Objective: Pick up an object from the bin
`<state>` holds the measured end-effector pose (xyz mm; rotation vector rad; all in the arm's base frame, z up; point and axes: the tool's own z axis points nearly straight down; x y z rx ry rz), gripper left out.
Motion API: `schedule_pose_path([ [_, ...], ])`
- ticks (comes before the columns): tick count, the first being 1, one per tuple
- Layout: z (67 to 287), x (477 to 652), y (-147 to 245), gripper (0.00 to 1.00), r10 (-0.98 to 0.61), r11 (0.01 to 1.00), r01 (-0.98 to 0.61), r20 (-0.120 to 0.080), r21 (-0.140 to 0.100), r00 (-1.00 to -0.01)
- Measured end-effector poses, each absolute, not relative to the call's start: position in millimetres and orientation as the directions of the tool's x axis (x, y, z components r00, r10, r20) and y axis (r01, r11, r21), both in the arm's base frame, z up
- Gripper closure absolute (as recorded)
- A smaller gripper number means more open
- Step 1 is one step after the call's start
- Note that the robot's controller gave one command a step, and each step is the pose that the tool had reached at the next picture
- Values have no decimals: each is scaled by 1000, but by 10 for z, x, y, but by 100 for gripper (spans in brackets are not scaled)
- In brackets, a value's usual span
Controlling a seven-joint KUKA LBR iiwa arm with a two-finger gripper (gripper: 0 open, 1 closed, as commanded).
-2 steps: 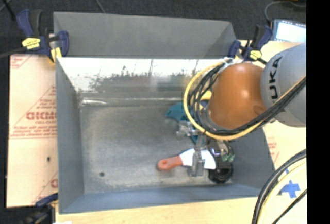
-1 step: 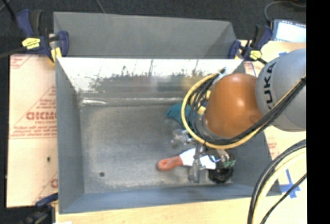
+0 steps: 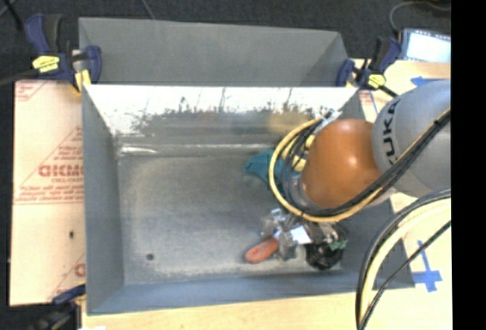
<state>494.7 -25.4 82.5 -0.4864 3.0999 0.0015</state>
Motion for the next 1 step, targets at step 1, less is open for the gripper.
schedule_pose_path([
  [1,825,4947,-253,100,-306,952,-306,-4,0,-952],
])
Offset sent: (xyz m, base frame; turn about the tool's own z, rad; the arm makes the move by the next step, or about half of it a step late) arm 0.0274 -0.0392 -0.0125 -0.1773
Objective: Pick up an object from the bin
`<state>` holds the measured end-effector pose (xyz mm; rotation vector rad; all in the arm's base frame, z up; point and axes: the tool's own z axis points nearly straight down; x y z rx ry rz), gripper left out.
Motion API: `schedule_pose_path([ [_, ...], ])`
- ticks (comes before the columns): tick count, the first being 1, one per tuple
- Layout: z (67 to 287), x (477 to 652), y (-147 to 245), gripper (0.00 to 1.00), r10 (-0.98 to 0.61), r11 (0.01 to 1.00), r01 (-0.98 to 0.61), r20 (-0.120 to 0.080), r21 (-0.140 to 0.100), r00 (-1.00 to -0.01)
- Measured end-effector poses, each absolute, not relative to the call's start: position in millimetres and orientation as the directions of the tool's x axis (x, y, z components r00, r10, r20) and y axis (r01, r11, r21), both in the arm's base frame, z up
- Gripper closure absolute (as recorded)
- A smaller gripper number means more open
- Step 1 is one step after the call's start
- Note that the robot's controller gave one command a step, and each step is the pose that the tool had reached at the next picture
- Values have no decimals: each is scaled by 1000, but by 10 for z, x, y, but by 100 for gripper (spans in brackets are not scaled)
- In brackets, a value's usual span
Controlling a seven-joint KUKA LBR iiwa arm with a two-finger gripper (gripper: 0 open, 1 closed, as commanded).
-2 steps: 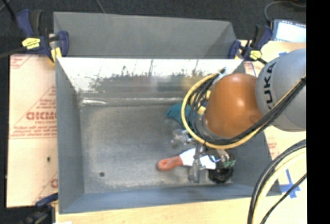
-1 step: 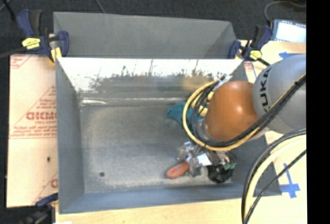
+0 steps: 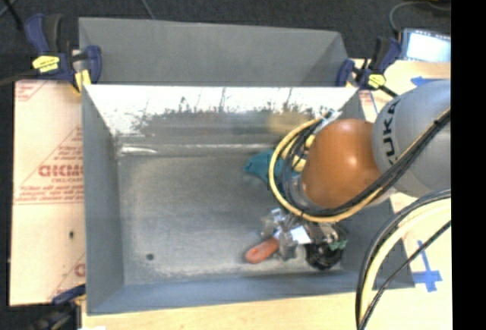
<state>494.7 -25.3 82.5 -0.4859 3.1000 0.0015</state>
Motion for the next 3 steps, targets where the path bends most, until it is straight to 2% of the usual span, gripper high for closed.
schedule_pose_path([
  [1,740,5236,-606,100,-467,884,-467,-4,7,-884],
  [2,740,5236,-606,100,-467,884,-467,-4,7,-885],
  [3,1132,5246,-640,100,-461,887,-461,0,9,-887],
])
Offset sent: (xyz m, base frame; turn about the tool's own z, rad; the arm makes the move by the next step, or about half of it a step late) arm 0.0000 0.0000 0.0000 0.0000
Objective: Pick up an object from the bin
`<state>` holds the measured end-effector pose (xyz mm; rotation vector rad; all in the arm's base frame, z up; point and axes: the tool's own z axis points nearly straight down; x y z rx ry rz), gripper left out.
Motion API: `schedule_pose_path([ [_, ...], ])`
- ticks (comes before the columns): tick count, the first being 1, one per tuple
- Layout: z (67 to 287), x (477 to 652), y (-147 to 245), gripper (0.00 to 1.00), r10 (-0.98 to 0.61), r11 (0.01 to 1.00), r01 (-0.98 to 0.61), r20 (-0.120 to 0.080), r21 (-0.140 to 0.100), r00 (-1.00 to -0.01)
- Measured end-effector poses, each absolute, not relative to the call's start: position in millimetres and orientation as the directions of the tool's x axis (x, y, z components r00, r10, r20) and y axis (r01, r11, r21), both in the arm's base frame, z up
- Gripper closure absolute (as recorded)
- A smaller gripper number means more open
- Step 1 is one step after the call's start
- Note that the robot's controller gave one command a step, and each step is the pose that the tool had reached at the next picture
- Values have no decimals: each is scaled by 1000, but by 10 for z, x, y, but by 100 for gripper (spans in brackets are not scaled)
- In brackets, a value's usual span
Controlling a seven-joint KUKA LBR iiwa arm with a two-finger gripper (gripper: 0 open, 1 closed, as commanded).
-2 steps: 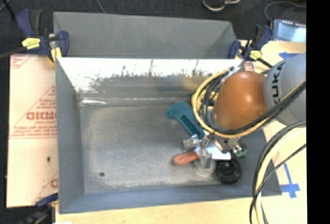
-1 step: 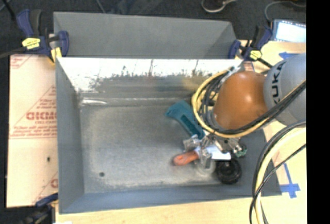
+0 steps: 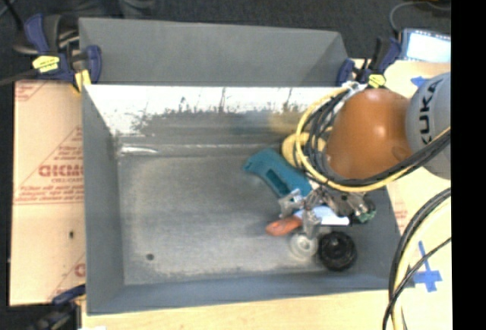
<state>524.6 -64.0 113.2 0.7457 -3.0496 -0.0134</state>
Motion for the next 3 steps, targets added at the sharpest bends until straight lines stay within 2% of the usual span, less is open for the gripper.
schedule_pose_path([
  [2,2351,5350,-691,100,-493,870,-493,-2,8,-870],
  [3,2571,5344,-688,100,-496,868,-496,-2,8,-868],
])
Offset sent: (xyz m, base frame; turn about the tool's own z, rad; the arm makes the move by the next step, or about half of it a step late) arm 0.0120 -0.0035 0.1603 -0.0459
